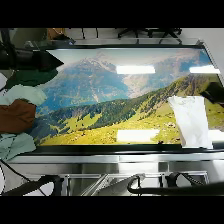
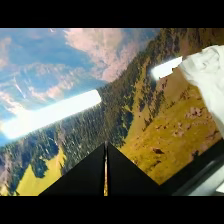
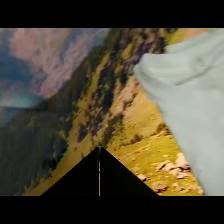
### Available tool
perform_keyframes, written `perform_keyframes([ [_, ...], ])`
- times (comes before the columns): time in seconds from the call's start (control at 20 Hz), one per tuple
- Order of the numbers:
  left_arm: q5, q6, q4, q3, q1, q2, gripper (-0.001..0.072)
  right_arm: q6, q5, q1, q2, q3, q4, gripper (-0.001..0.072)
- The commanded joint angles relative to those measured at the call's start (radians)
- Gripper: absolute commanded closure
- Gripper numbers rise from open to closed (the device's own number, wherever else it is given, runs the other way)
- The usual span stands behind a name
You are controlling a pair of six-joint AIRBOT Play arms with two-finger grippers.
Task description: Fold the shirts.
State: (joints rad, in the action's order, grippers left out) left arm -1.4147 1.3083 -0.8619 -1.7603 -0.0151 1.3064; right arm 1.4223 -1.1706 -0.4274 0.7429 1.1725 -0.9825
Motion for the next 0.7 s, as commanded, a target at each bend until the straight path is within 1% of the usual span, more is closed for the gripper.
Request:
perform_keyframes([
  [0.0,0.008,0.005,0.025,0.245,-0.045,-0.085,0.0693,0.063,0.015,0.344,0.074,0.012,-0.105,0.0699],
  [0.1,0.047,-0.010,0.024,0.433,-0.095,-0.168,0.0693,0.128,0.018,0.491,0.105,0.003,-0.213,0.0699],
  [0.15,0.070,-0.018,0.024,0.523,-0.115,-0.208,0.0693,0.144,0.029,0.547,0.118,-0.011,-0.238,0.0699],
  [0.25,0.129,-0.018,0.023,0.656,-0.144,-0.274,0.0693,0.146,0.042,0.594,0.145,-0.040,-0.240,0.0699],
  [0.4,0.167,-0.018,0.025,0.737,-0.148,-0.327,0.0693,0.145,0.041,0.599,0.185,-0.061,-0.229,0.0698],
  [0.65,0.175,-0.018,0.025,0.752,-0.148,-0.363,0.0692,0.146,0.030,0.599,0.224,-0.061,-0.226,0.0698],
])
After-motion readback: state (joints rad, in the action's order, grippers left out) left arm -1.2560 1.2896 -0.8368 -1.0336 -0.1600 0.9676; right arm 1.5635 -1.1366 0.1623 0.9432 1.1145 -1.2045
